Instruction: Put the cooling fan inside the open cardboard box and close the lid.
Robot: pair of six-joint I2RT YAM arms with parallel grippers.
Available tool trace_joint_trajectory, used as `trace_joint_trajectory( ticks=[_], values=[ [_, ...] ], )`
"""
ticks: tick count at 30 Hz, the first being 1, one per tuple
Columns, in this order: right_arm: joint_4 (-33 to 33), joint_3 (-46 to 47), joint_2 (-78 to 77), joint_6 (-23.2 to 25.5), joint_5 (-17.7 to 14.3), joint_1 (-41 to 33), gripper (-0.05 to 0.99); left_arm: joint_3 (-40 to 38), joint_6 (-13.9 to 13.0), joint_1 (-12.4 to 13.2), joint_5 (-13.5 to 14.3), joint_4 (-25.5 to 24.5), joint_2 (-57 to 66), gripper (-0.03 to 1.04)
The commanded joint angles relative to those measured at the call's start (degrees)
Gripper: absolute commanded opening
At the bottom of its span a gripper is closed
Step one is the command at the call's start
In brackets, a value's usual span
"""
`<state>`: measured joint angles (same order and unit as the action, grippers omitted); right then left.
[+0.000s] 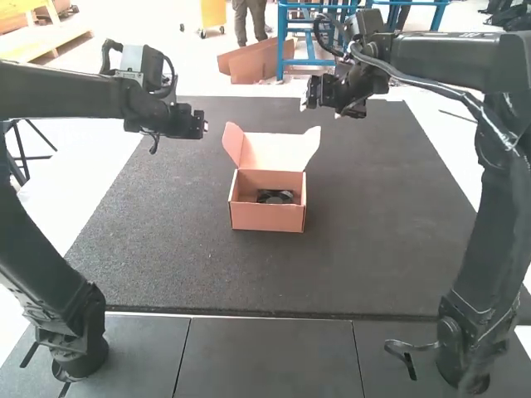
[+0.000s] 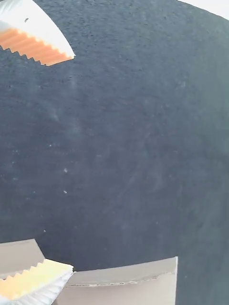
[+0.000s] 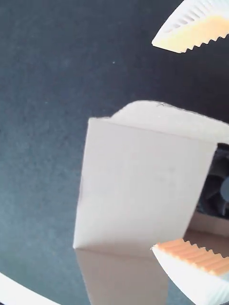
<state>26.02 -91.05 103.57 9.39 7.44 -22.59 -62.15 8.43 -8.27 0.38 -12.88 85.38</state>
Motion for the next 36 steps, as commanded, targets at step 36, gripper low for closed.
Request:
trace_joint_trajectory(
  ticks=[36],
  values=[
    [4.57, -12.67, 11.83, -0.77, 0.29, 3.69, 0.90, -14.93, -0.25, -3.68, -3.02, 2.78, 16.31, 0.97]
  ],
)
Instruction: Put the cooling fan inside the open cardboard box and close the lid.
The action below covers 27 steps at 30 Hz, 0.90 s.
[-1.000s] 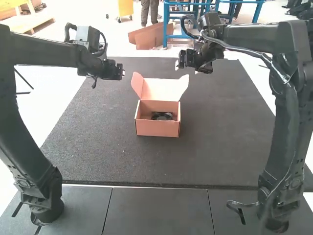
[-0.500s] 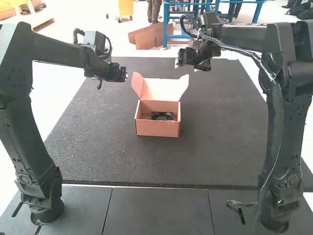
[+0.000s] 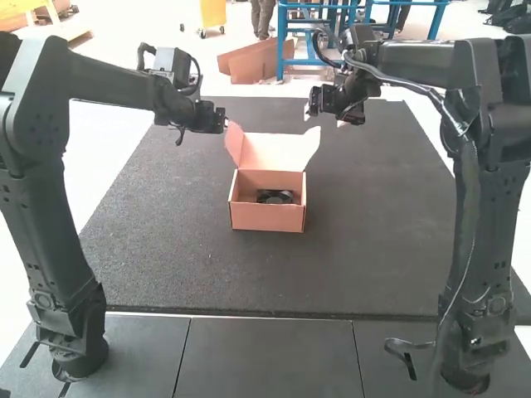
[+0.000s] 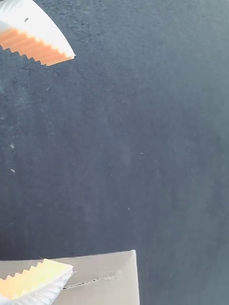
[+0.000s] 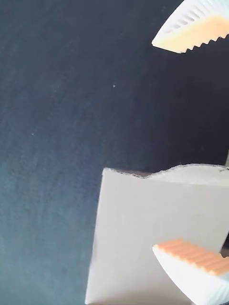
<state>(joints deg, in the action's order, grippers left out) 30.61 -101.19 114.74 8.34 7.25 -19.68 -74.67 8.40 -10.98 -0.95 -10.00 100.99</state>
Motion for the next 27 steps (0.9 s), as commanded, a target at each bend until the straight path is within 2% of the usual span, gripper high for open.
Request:
trace_joint_trajectory(
  ticks=[1, 6, 15, 19, 22, 27],
  values=[
    [0.15, -2.70, 0.93, 0.27, 0.66, 0.79, 0.89, -2.49, -0.23, -1.15, -1.69, -0.11, 0.79, 0.97],
    [1.82, -4.37, 2.42, 0.27, 1.98, 0.79, 0.85, -2.41, -0.23, -1.50, -1.77, -0.11, 0.88, 0.97],
    [6.83, -6.57, 4.79, 0.27, 5.15, -0.01, 0.71, -2.67, -0.23, -1.50, -1.77, -0.28, 0.88, 0.97],
    [6.74, -6.57, 4.79, 0.19, 5.15, -0.09, 0.62, -2.67, -0.23, -1.50, -1.77, -0.46, 0.88, 0.97],
    [6.74, -6.57, 4.79, -0.16, 5.15, -0.18, 0.62, -2.58, -0.23, -1.50, -1.77, -0.72, 0.88, 0.97],
    [6.83, -6.92, 4.79, -0.25, 5.15, -0.09, 0.54, -2.49, -0.23, -1.50, -1.77, -1.07, 0.88, 0.97]
  ],
)
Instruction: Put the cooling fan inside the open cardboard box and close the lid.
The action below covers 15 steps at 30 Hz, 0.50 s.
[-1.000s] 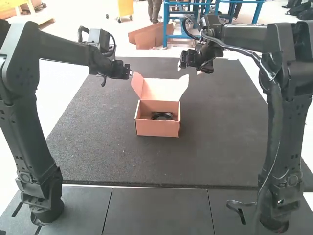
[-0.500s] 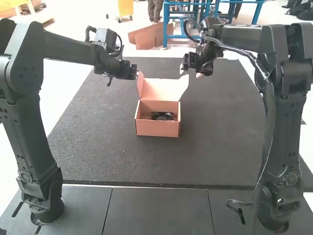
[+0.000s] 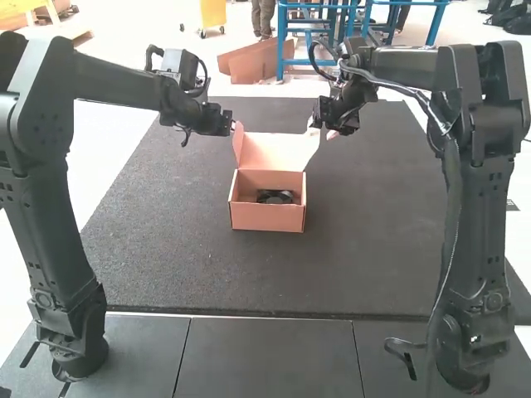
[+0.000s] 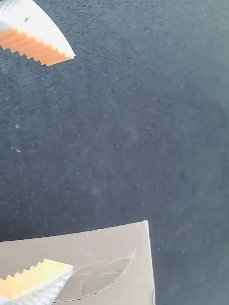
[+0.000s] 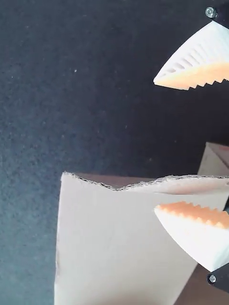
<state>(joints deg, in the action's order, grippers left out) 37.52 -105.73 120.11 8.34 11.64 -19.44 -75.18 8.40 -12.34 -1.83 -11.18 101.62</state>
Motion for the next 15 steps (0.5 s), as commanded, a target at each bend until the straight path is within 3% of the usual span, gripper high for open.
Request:
trace_joint_trajectory(
  ticks=[1, 15],
  values=[
    [0.01, -2.55, -0.67, -0.34, 0.75, -0.33, 0.52, -2.08, -0.23, -0.14, -0.90, 0.11, 0.24, 0.97],
    [3.53, -3.95, -1.20, -0.96, 1.11, -0.33, 0.19, -2.17, -0.32, -0.14, -0.90, -0.16, 0.15, 0.97]
  ],
)
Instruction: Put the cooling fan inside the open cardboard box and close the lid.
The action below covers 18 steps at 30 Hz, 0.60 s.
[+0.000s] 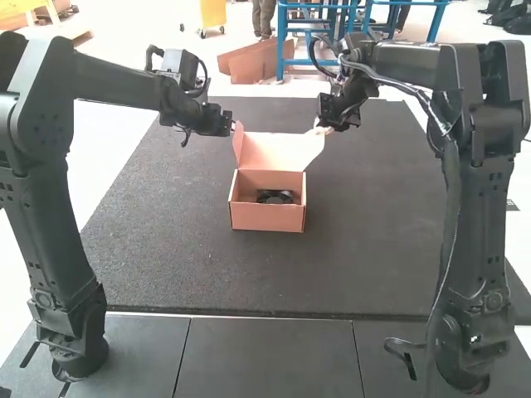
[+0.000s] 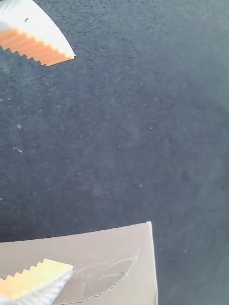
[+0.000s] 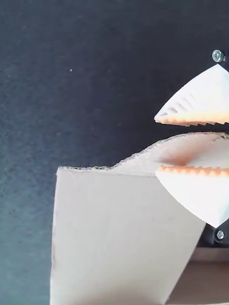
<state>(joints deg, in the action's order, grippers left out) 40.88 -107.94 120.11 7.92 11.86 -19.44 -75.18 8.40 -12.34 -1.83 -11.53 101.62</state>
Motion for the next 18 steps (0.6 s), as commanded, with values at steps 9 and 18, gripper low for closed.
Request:
trace_joint_trajectory(
  ticks=[9, 18],
  values=[
    [0.60, -2.36, -1.29, -0.89, 1.50, -1.04, 0.07, -2.17, -0.32, -0.14, -0.81, -0.34, 0.07, 0.97],
    [2.71, -3.07, -1.20, -2.30, 2.47, -3.59, 0.00, -3.22, -0.32, -0.14, -0.81, -1.21, -0.20, 0.97]
  ],
)
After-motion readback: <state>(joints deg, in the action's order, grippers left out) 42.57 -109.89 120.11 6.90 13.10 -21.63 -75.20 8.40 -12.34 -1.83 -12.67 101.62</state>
